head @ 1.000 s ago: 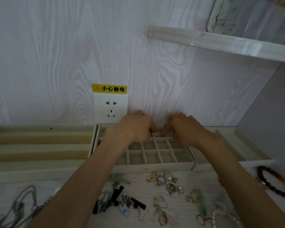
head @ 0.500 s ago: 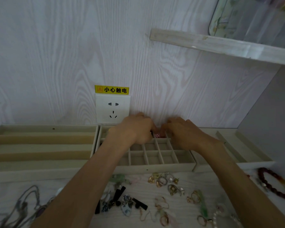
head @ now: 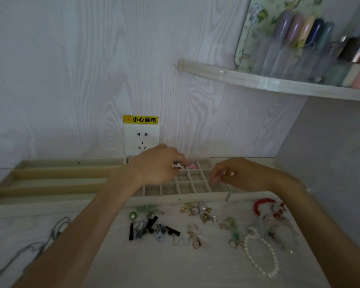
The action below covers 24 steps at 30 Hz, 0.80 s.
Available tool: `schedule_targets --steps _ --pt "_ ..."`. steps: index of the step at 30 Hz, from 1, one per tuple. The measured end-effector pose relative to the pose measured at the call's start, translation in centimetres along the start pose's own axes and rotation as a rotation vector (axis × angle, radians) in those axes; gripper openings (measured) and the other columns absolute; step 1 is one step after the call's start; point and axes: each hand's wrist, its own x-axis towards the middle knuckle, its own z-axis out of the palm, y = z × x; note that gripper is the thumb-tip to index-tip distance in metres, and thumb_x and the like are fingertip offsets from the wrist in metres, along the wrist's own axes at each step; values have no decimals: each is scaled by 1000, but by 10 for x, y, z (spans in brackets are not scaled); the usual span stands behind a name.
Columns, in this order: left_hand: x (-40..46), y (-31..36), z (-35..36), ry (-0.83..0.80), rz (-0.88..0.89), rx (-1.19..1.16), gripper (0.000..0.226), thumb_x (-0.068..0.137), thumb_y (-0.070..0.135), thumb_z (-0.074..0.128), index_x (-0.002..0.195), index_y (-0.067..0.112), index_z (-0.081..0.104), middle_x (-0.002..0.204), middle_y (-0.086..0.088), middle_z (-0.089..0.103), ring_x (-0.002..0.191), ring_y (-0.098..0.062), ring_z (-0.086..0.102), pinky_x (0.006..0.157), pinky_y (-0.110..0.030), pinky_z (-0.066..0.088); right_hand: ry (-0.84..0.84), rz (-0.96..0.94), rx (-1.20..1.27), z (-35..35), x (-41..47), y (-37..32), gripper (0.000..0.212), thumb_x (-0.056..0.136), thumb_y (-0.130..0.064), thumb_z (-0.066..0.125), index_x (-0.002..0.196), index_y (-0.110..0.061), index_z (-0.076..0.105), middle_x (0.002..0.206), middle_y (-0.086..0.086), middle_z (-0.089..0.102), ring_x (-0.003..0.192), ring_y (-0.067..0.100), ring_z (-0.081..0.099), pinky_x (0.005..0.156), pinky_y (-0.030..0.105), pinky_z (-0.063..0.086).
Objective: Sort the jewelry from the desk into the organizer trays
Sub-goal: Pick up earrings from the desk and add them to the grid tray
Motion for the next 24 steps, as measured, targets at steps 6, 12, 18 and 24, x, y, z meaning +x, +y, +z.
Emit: schedule_targets --steps 6,12,18,24 --pt "-63 11 21 -29 -27 -126 33 92 18 52 115 39 62 115 21 58 105 -1 54 95 -32 46 98 -40 16 31 -40 -11 19 88 -15 60 93 -30 71 91 -9 67 82 7 60 67 9 43" --pt "-97 11 45 -75 -17 -50 34 93 17 50 118 36 61 112 23 56 95 3 48 83 -18 42 98 119 -139 44 -73 -11 19 89 -29 59 106 -33 65 101 -16 58 90 3 54 78 19 44" --pt "-100 12 48 -3 -45 58 35 91 20 49 118 39 61 117 19 59 103 -4 53 80 -20 39 264 272 -350 65 -84 -15 18 86 -42 59 94 -28 66 94 -8 52 101 14 51 80 25 29" --pt "-83 33 52 -15 -78 -174 36 90 13 52 117 36 62 121 16 60 107 -4 54 93 -30 46 263 383 -258 74 -73 -21 18 79 -31 65 86 -15 71 89 -1 70 80 15 64 71 27 49"
